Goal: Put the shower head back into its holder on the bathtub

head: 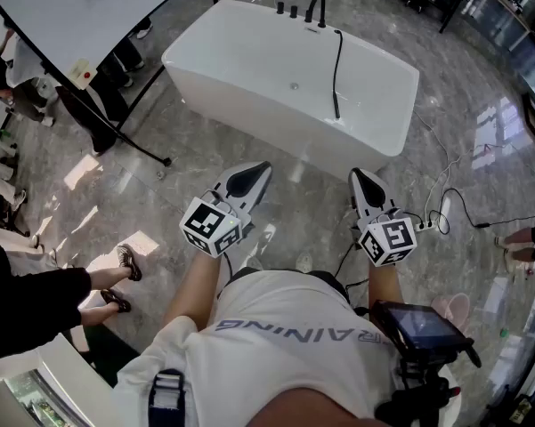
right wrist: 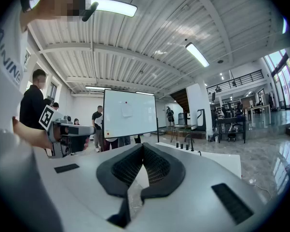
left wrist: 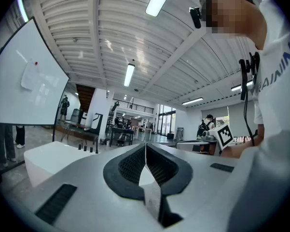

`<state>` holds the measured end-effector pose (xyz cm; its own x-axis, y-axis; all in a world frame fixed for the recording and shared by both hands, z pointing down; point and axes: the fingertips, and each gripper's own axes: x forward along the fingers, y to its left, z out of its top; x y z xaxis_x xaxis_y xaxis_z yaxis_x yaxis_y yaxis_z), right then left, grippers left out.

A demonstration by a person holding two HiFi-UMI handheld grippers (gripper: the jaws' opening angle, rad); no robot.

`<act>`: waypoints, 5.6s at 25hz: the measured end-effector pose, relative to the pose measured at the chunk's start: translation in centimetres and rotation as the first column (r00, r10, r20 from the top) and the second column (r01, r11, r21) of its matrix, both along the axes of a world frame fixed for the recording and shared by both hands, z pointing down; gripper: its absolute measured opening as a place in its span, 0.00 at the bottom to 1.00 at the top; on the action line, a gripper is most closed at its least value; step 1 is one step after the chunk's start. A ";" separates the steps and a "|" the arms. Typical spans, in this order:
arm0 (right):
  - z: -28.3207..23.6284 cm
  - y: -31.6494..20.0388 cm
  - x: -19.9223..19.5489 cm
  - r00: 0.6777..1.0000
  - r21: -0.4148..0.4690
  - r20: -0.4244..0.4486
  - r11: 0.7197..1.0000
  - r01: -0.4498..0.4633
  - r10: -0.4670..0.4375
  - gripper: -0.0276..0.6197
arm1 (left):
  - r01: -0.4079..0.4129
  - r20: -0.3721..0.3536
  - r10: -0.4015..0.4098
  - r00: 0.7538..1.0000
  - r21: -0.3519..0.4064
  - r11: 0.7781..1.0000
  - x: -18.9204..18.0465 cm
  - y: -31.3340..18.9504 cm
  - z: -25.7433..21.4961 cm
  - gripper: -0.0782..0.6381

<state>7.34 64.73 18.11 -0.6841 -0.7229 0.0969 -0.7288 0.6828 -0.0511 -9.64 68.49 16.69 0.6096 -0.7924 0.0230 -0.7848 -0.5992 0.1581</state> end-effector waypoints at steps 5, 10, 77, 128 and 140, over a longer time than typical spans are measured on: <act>0.2 -0.6 0.0 1.000 -0.002 -0.003 1.000 0.004 -0.004 0.06 | 0.005 -0.015 -0.005 1.000 -0.001 1.000 0.0 -0.6 -0.1 0.14; 0.3 -0.4 -0.1 1.000 -0.004 0.003 1.000 -0.002 0.002 0.06 | 0.004 -0.021 -0.004 1.000 -0.006 1.000 0.0 -0.6 0.2 0.14; 5.7 -21.2 2.2 0.998 -0.105 -0.012 0.992 -0.065 0.064 0.06 | -0.036 -0.007 0.035 0.999 -0.068 0.997 1.4 -22.8 4.6 0.14; 8.6 -53.9 8.5 0.977 -0.168 0.082 0.969 -0.181 0.197 0.06 | -0.134 0.076 0.145 0.986 -0.140 0.981 7.0 -56.4 5.9 0.14; 9.1 -58.1 7.5 0.924 -0.181 0.035 0.911 -0.370 0.382 0.06 | -0.326 0.009 0.328 0.945 -0.099 0.940 6.2 -64.7 6.6 0.14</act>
